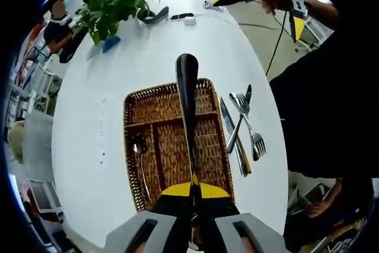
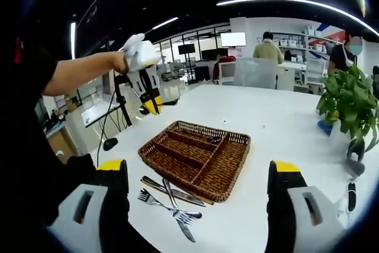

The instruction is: Arrange the knives, forks, and spoons in their matching storage slots by inserting each utensil handle-first until every utensil is classified and aligned in the correct compartment

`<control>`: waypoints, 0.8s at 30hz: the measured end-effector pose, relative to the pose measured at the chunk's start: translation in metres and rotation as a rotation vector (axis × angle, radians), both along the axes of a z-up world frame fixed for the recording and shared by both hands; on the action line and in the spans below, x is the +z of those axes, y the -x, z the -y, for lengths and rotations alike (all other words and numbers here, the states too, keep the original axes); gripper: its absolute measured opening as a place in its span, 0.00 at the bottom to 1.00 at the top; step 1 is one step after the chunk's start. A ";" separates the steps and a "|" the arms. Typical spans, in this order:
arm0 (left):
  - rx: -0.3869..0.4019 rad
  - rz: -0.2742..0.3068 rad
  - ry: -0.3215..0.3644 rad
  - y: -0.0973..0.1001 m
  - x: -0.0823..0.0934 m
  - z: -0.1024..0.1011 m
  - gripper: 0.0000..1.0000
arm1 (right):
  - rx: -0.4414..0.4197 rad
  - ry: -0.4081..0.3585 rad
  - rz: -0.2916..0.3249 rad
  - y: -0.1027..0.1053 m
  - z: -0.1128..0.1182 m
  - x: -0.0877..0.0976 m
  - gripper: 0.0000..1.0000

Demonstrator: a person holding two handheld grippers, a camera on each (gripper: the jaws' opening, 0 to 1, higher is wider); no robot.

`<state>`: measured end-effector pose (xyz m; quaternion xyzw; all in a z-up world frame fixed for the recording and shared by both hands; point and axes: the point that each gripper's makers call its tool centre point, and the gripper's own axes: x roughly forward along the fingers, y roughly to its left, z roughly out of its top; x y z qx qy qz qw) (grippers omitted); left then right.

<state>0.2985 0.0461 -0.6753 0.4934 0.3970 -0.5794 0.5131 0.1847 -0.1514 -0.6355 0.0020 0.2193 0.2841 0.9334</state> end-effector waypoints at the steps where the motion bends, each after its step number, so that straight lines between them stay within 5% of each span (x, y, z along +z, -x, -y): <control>1: 0.002 0.001 0.001 -0.004 0.000 0.001 0.00 | -0.003 -0.002 -0.002 0.001 0.000 0.000 0.99; 24: -0.042 0.058 -0.015 -0.070 -0.003 0.001 0.00 | -0.044 -0.006 -0.010 0.001 0.004 -0.006 0.99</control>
